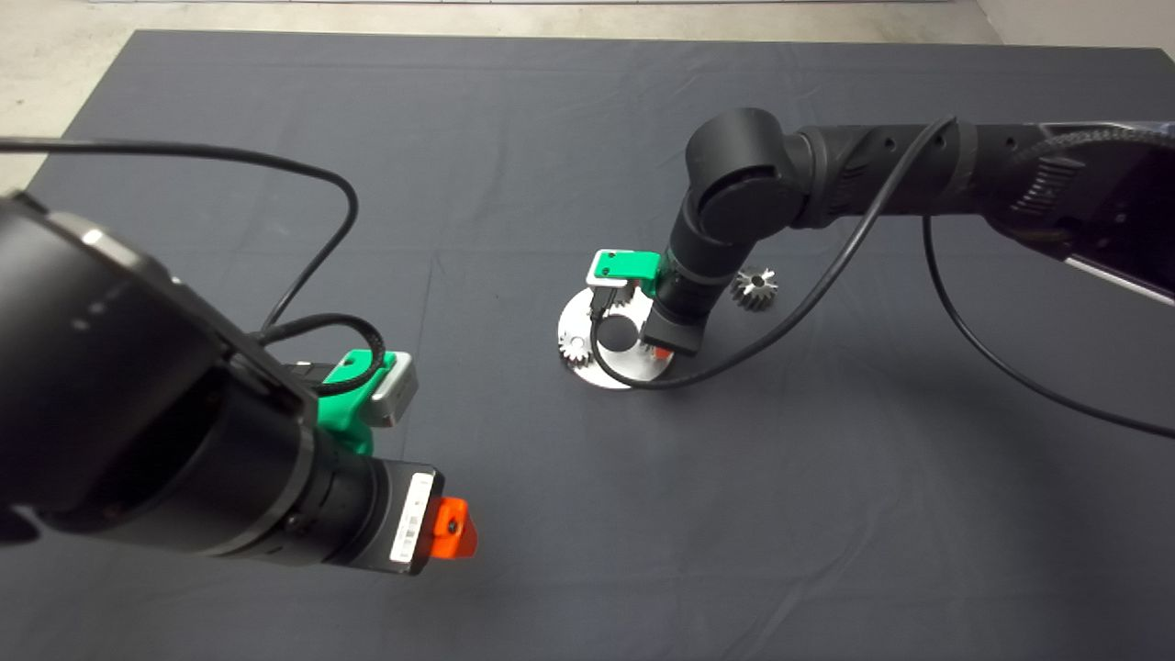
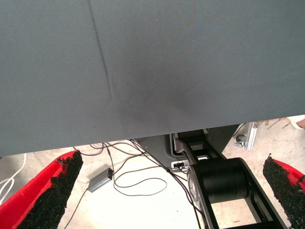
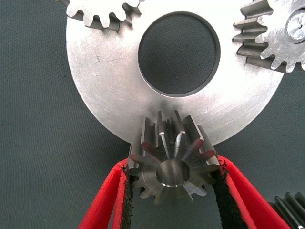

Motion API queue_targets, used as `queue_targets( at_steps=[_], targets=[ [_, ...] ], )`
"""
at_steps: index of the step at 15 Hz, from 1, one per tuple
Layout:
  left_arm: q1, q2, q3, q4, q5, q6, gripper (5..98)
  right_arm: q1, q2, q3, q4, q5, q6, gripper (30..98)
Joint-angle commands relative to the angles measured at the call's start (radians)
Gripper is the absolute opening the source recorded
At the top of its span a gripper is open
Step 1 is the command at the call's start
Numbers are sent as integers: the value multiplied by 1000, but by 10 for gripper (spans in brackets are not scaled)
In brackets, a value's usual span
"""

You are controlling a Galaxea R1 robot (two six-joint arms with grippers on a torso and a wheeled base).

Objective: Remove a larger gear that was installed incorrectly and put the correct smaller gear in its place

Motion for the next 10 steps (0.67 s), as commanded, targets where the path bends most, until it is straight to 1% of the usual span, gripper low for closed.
queue_targets(
  at_steps=[1, 6, 10],
  targets=[
    [-15, 4, 14, -13, -1, 1, 976, 19, -5, 8, -29, -131, 5, 383],
    [-15, 4, 14, -13, -1, 1, 976, 19, -7, 5, -27, -131, 5, 379],
    [-15, 4, 15, -13, -1, 1, 976, 19, -8, 0, -6, -131, 5, 379]
  ],
)
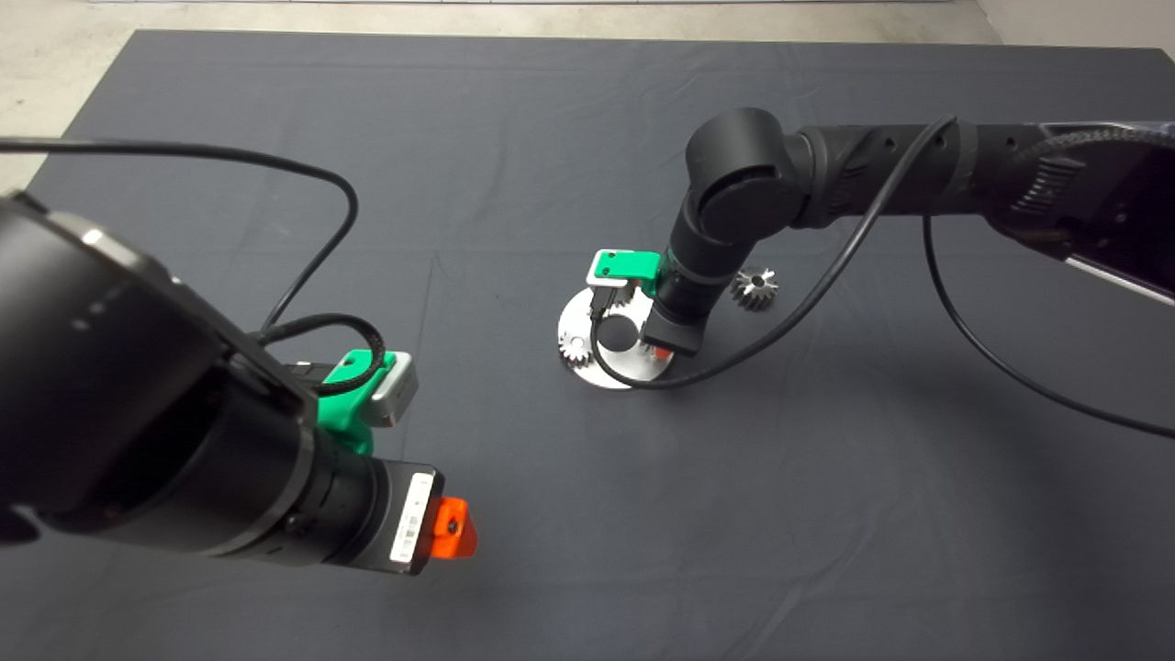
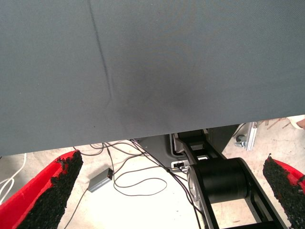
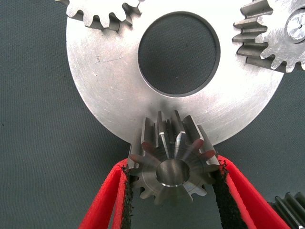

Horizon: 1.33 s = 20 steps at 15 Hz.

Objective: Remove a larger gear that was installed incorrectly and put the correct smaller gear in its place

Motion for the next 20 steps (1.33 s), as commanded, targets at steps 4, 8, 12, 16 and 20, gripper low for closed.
queue_targets(
  at_steps=[4, 8, 12, 16, 20],
  targets=[
    [-15, 4, 15, -13, -1, 1, 976, 19, -12, 2, 3, -131, 4, 380],
    [-15, 4, 14, -14, -1, 1, 976, 18, -20, 5, 4, -131, 4, 380],
    [-15, 4, 14, -13, -1, 1, 976, 15, -18, 8, 32, -131, 4, 380],
    [-15, 4, 14, -13, -1, 1, 976, 13, -15, 10, 34, -131, 4, 380],
    [-15, 4, 14, -14, -1, 1, 976, 11, -12, 17, 63, -131, 4, 380]
  ],
)
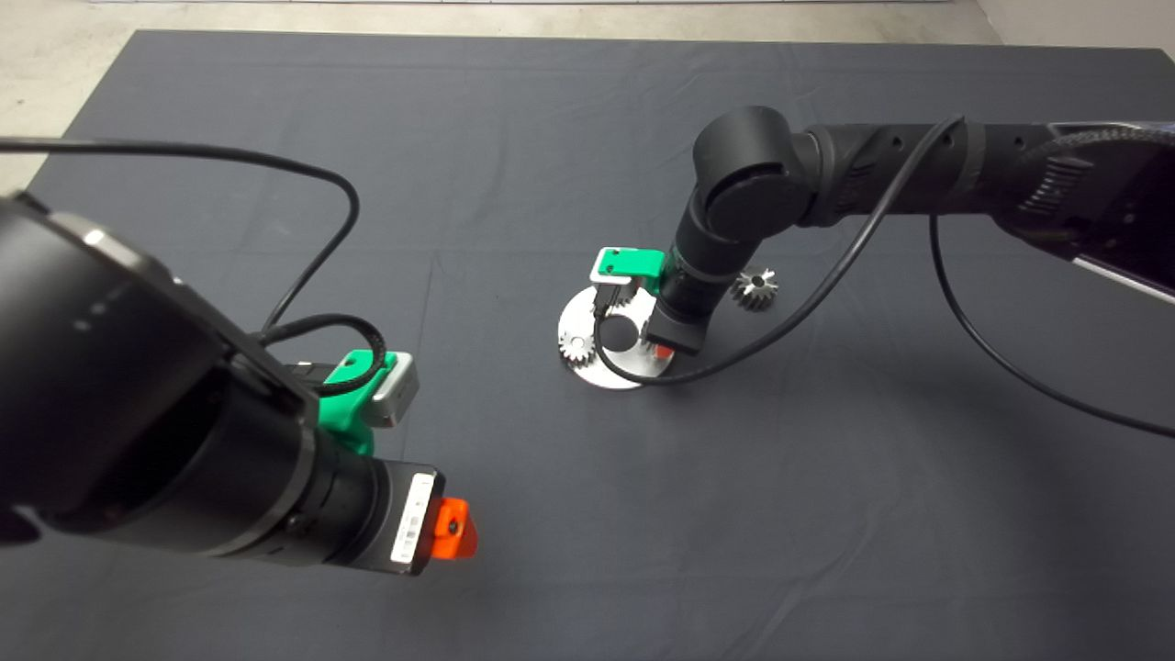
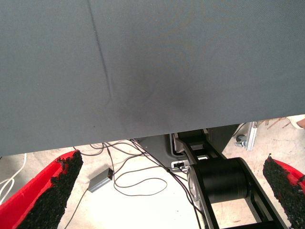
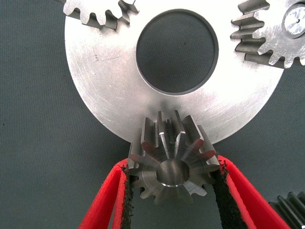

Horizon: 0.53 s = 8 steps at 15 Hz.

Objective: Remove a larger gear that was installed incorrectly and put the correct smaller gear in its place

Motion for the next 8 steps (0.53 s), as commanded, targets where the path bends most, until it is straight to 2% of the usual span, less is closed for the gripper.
queue_targets(
  at_steps=[1, 8],
  targets=[
    [-15, 2, 14, -14, -1, 1, 976, 11, 4, 15, 51, -141, 4, 380],
    [-15, 2, 14, -13, -1, 1, 976, 13, 13, 47, 52, -141, 7, 380]
  ],
)
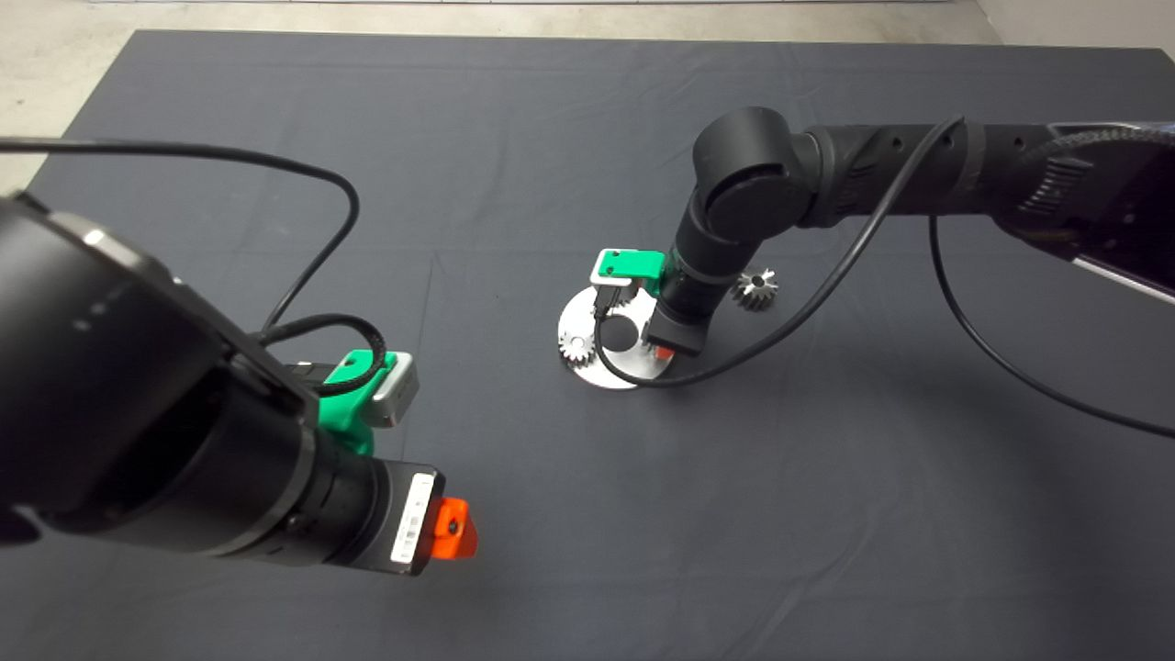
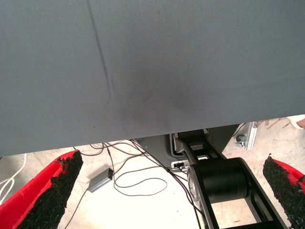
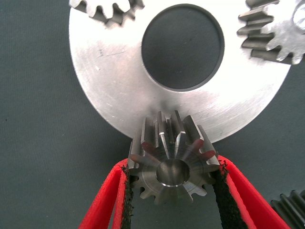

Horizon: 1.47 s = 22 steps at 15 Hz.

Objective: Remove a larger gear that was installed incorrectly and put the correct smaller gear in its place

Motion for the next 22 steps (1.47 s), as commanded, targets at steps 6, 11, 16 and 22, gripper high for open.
queue_targets(
  at_steps=[6, 11, 16, 22],
  targets=[
    [-15, 4, 14, -14, -1, 1, 976, 14, 26, 32, 52, -135, 6, 380],
    [-15, 6, 15, -14, -1, 1, 976, 6, 17, -3, 49, -135, 4, 382],
    [-15, 7, 15, -14, -1, 1, 976, -11, 14, -24, 49, -135, 3, 382],
    [-15, 7, 15, -14, -1, 1, 976, -14, 14, -36, 49, -135, 3, 380]
  ],
)
